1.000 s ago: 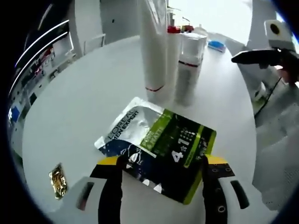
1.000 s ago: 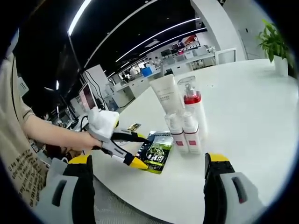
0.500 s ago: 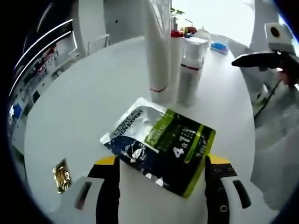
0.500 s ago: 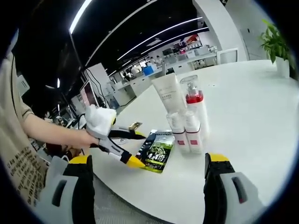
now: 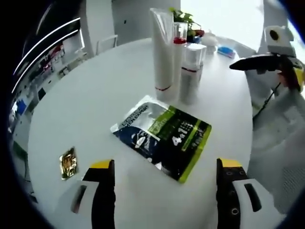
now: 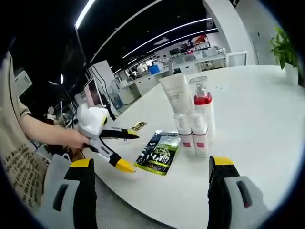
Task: Arrange the skincare products in the storage area until every visible bottle or jar stands upright without overlapping.
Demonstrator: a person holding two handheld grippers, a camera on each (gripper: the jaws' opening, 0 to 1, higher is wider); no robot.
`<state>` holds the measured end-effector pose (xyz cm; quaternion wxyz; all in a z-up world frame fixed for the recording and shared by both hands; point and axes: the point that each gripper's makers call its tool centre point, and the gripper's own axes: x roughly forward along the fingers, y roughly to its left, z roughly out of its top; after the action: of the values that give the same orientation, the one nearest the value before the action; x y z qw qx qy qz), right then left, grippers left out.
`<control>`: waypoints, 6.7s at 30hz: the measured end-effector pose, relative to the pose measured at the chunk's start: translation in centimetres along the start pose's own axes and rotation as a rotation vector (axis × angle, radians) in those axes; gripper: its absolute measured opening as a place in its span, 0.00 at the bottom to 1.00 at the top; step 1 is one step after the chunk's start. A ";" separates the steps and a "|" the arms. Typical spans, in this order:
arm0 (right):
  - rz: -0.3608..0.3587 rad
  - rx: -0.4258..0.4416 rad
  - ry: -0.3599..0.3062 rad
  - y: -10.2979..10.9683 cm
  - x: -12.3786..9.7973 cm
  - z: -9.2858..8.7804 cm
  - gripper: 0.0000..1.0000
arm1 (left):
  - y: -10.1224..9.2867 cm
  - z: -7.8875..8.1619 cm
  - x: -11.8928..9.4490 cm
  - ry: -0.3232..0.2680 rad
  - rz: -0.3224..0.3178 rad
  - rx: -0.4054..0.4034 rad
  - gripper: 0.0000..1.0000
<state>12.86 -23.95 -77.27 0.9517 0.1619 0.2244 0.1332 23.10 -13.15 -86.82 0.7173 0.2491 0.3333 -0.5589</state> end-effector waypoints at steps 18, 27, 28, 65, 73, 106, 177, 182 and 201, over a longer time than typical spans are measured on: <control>-0.003 -0.016 0.012 0.1 0.0 -0.4 1.00 | -0.3 -3.6 -4.0 -0.001 0.052 -0.104 0.97; -0.007 -0.026 0.022 -0.1 0.0 -0.8 1.00 | 0.2 -5.0 -6.8 -0.038 0.111 -0.187 0.97; -0.006 -0.028 0.023 -0.1 0.0 -0.8 1.00 | 0.3 -5.3 -7.2 -0.044 0.120 -0.199 0.97; -0.029 -0.023 0.042 -0.5 0.1 -1.3 1.00 | 1.4 -6.7 -11.9 -0.100 0.228 -0.300 0.97; -0.024 -0.021 0.051 -0.4 0.3 -1.5 1.00 | 1.2 -6.9 -11.6 -0.082 0.222 -0.319 0.97; -0.036 -0.025 0.073 -0.6 0.2 -1.9 0.99 | 5.6 -5.6 -7.8 0.018 0.312 -0.478 0.91; -0.122 -0.007 0.093 -1.8 -0.1 -1.7 0.99 | 13.2 -6.1 -3.1 0.050 0.455 -0.571 0.38; -0.120 -0.007 0.093 -1.8 -0.1 -1.6 0.99 | 12.8 -5.5 -3.2 0.022 0.438 -0.575 0.37; -0.099 -0.020 0.090 -1.4 -0.1 -1.5 0.99 | 10.4 -2.5 -5.1 -0.089 0.382 -0.521 0.37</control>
<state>12.34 -24.85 -79.05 0.9476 0.1349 0.2736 0.0953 31.92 -5.42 -84.74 0.8627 0.0903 0.3807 -0.3205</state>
